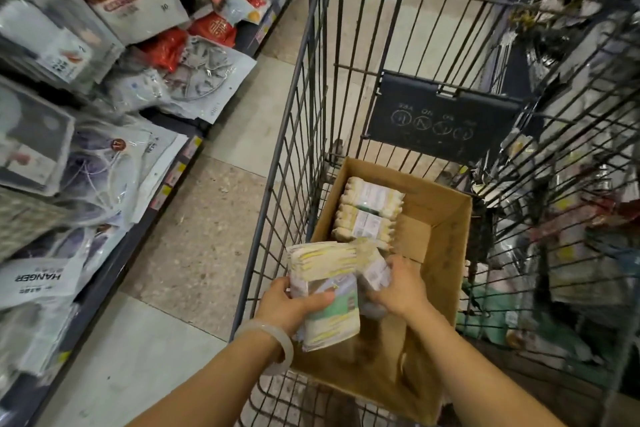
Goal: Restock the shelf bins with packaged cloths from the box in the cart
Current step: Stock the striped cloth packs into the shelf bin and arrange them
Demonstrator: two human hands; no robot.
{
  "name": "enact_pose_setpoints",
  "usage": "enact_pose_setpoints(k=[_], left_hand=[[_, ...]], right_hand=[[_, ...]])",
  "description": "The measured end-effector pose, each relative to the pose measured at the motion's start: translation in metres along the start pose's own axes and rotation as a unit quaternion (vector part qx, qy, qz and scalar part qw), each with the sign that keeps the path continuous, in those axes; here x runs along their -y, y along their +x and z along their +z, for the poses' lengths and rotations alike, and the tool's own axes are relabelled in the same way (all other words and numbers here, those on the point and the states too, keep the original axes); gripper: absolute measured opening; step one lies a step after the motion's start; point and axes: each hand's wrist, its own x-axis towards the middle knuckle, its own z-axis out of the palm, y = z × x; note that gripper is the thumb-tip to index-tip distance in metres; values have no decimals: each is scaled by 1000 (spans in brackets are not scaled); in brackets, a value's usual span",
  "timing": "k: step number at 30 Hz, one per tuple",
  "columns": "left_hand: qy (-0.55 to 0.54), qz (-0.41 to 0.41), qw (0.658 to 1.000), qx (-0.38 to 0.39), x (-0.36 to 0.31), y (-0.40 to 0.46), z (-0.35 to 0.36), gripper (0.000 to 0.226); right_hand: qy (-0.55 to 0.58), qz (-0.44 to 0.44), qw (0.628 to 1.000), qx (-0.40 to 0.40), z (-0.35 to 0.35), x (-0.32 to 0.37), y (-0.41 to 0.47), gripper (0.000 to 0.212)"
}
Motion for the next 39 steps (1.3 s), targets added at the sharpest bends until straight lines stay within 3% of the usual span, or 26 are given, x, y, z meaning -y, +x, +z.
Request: enact_pose_setpoints(k=[4, 9, 14, 18, 20, 24, 28, 32, 39], left_hand=[[-6, 30, 999, 27, -4, -21, -1, 31], [14, 116, 989, 86, -2, -70, -13, 24], [71, 192, 963, 177, 19, -137, -47, 25], [121, 238, 934, 238, 48, -194, -85, 39], [138, 253, 920, 266, 63, -223, -97, 37], [178, 287, 891, 304, 88, -279, -96, 44], [220, 285, 862, 355, 106, -333, -86, 69], [286, 317, 811, 400, 120, -385, -74, 108], [331, 361, 720, 493, 178, -500, -7, 101]], right_hand=[[322, 81, 943, 30, -36, -28, -38, 69], [514, 27, 855, 58, -78, -30, -120, 95], [503, -42, 862, 43, -77, -16, -232, 72], [521, -85, 849, 11, -53, -21, -328, 102], [532, -109, 840, -19, -39, -26, -375, 104], [558, -130, 815, -86, -22, -38, -460, 67], [529, -131, 823, -161, -16, -57, -542, 64], [473, -134, 840, -228, -12, -76, -618, 77], [450, -145, 814, -338, -19, -149, -751, 55]])
